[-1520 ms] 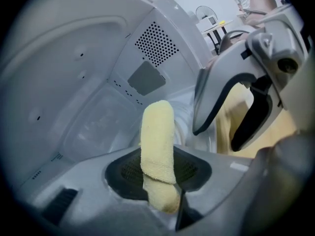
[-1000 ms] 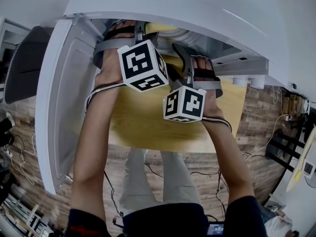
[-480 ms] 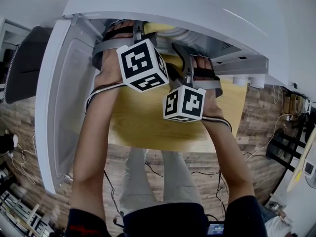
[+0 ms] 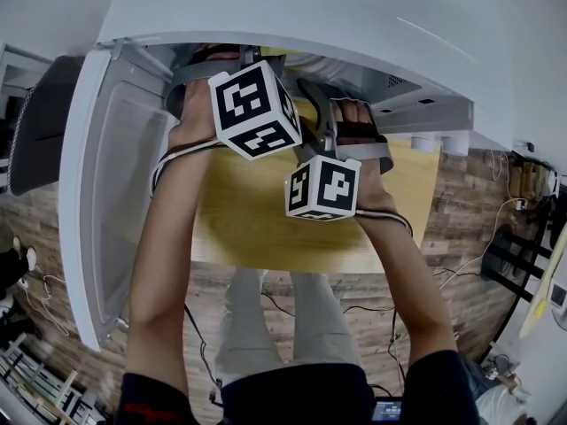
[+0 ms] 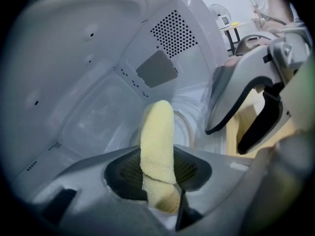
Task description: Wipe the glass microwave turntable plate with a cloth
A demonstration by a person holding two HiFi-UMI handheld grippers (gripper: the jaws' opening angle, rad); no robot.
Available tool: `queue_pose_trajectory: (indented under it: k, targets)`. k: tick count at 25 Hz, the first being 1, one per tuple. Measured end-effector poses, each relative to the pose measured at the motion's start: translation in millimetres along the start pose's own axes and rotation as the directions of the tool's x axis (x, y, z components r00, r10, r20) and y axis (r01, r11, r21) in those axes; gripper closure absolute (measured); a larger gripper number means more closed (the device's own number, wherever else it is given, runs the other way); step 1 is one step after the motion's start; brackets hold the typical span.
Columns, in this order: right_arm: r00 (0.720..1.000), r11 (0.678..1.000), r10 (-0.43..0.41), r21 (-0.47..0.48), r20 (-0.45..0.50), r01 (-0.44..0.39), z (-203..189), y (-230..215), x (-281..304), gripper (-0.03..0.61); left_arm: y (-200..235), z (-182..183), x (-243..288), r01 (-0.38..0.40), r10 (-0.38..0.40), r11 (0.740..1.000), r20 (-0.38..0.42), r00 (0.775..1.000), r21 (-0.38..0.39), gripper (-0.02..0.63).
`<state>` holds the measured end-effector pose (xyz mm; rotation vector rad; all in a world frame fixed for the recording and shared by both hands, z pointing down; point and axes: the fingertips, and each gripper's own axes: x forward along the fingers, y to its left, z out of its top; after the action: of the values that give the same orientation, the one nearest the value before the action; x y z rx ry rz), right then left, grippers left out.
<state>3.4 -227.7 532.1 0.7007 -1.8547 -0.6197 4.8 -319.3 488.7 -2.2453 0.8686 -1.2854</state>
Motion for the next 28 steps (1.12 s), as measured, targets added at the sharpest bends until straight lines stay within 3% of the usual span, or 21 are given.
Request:
queue_pose_trajectory:
  k: [7, 17, 28]
  targets:
    - [1.000, 1.000, 0.000, -0.005, -0.003, 0.000, -0.4, 0.2, 0.0, 0.275, -6.9, 17.7, 6.0, 0.033, -0.034, 0.999, 0.038, 0.999, 0.024, 0.489]
    - [1.000, 1.000, -0.005, 0.007, 0.001, 0.005, -0.6, -0.1, -0.1, 0.275, -23.1, 37.0, 6.4, 0.103, -0.114, 0.988, 0.092, 0.989, 0.117, 0.491]
    - [1.000, 1.000, -0.013, 0.015, 0.008, 0.013, 0.2, -0.5, 0.0, 0.275, -23.3, 37.1, 5.9, 0.095, -0.110, 0.985, 0.102, 0.989, 0.143, 0.491]
